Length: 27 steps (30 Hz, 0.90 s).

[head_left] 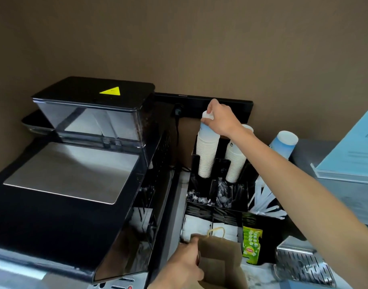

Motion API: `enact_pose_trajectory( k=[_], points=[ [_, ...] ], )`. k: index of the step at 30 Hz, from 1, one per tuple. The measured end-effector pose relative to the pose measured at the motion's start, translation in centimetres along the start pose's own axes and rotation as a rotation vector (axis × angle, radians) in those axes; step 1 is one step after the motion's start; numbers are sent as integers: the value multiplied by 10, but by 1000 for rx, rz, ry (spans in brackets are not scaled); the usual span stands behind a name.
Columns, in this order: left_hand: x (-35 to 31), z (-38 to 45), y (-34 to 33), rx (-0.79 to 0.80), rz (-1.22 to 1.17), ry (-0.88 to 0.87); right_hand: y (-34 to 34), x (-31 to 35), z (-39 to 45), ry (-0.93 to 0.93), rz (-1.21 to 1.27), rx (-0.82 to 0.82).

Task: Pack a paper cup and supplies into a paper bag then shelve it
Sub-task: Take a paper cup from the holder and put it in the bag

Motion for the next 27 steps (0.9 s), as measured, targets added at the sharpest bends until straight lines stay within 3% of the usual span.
enact_pose_trajectory(
  k=[7, 12, 14, 18, 22, 27],
  points=[
    [4, 7, 2, -35, -92, 21, 18, 4, -3, 15, -19, -28],
    [3, 2, -6, -125, 100, -83, 44, 8, -15, 59, 13, -173],
    [2, 0, -2, -87, -28, -47, 56, 6, -27, 85, 114, -229],
    [-1, -7, 5, -37, 19, -4, 77, -7, -68, 120, 314, -306],
    [6, -1, 3, -36, 29, -26, 73, -25, -122, 115, 666, -235],
    [7, 0, 5, -43, 73, -37, 40, -53, -174, -17, 872, -188]
  ],
)
Point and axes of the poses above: each hand's wrist, its own z-axis towards the middle knuckle, its own y-axis out of the back of the hand, x = y × z, the point moved 2 cm from there along z, towards the middle knuckle, and after that the axes turned 2 degrees about -z, right-handed, at the moved point
